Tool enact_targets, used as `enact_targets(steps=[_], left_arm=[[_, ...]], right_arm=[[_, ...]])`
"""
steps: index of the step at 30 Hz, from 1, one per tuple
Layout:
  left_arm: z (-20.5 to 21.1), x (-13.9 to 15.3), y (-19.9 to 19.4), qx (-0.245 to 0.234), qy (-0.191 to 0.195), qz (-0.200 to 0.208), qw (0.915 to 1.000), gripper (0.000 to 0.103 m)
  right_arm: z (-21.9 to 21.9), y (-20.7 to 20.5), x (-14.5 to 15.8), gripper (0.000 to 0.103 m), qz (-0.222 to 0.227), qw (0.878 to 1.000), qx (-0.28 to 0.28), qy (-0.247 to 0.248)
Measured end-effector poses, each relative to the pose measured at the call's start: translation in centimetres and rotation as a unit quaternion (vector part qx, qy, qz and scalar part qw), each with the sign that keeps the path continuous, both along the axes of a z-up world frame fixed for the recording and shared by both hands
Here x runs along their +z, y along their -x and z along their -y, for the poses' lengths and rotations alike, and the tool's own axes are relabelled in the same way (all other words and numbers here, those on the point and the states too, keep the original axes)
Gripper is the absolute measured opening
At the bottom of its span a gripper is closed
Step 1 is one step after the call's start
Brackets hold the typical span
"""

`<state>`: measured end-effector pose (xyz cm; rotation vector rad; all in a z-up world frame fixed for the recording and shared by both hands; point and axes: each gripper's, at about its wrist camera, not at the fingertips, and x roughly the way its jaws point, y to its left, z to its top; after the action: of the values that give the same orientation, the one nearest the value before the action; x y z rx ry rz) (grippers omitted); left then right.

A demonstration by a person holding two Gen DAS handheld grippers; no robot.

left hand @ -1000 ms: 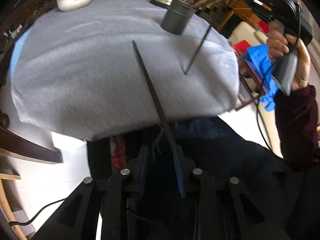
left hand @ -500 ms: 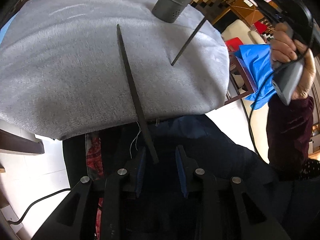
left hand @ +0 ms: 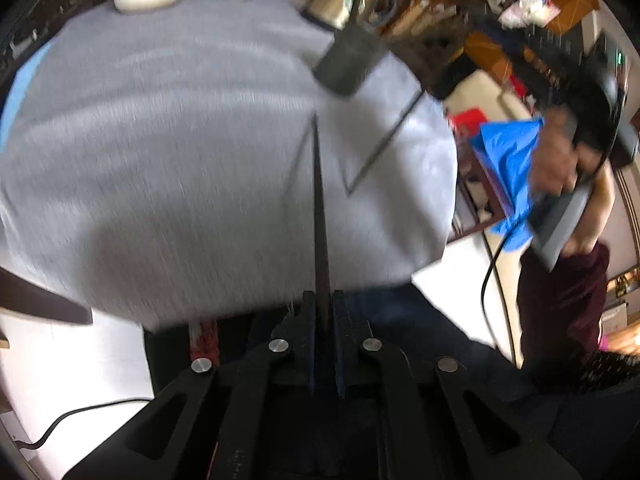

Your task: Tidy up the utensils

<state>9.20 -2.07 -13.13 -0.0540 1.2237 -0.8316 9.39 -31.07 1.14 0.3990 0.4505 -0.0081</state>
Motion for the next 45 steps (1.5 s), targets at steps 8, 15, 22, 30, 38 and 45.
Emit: enact_targets(steps=[8, 15, 22, 30, 38, 45], left_arm=[[-2.3, 1.6, -7.6, 0.108, -0.04, 0.069, 0.991, 0.027], [-7.0, 0.9, -13.3, 0.285, -0.036, 0.055, 0.9563, 0.029], [-7.0, -0.5, -13.2, 0.327, -0.042, -0.015, 0.9439, 0.029], [-5.8, -4.1, -14.7, 0.391, -0.013, -0.159, 0.9065, 0.029], [-5.5, -5.8, -16.1, 0.442, -0.006, -0.214, 0.8713, 0.027], [-5.0, -6.3, -18.5, 0.442, -0.014, -0.21, 0.8721, 0.011]], right_arm=[[0.1, 0.0, 0.0, 0.008, 0.0, 1.0, -0.001, -0.001], [-0.2, 0.1, 0.1, 0.008, 0.004, 1.0, 0.006, 0.003], [-0.3, -0.1, -0.1, 0.008, 0.01, 1.0, 0.011, 0.0], [0.7, 0.2, -0.5, 0.008, 0.013, 1.0, 0.009, -0.019], [2.2, 0.2, -1.1, 0.008, 0.014, 0.999, 0.008, -0.04], [3.0, 0.1, -1.5, 0.008, 0.01, 0.998, 0.004, -0.056]])
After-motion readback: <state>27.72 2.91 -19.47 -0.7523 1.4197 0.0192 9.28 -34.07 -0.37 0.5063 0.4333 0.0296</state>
